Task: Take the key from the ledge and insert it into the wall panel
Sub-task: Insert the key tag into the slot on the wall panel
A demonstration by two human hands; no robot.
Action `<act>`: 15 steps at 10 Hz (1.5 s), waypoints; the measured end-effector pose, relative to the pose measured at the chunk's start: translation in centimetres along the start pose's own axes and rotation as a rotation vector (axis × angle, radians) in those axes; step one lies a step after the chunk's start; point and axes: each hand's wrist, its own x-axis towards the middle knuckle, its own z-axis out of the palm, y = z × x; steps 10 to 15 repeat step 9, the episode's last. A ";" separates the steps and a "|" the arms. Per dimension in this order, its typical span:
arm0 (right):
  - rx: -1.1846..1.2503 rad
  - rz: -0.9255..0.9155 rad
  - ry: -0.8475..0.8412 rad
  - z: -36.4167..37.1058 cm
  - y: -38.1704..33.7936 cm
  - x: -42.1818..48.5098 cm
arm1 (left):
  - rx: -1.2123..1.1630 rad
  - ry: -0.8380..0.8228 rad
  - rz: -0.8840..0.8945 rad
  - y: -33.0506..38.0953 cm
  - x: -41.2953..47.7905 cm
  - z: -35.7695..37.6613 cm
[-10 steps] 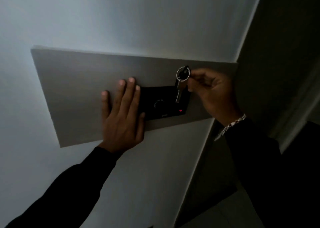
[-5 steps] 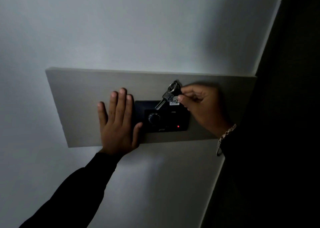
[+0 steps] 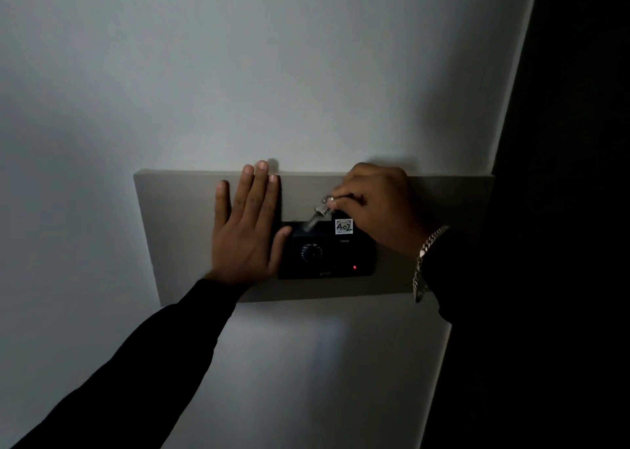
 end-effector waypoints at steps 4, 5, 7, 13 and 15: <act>0.100 0.025 0.232 2.0 1.5 -3.5 | 0.024 0.014 0.011 0.0 -0.6 0.8; 0.061 0.016 0.237 2.2 1.6 -4.3 | 0.053 -0.015 -0.002 0.2 -1.0 0.9; 0.048 0.059 0.248 1.0 0.6 -5.2 | -0.029 -0.066 -0.024 0.8 -0.8 -0.5; 0.216 -0.027 0.494 -5.4 -3.5 -2.5 | -0.201 0.025 -0.042 -0.4 7.4 -3.2; 0.216 -0.027 0.494 -5.4 -3.5 -2.5 | -0.201 0.025 -0.042 -0.4 7.4 -3.2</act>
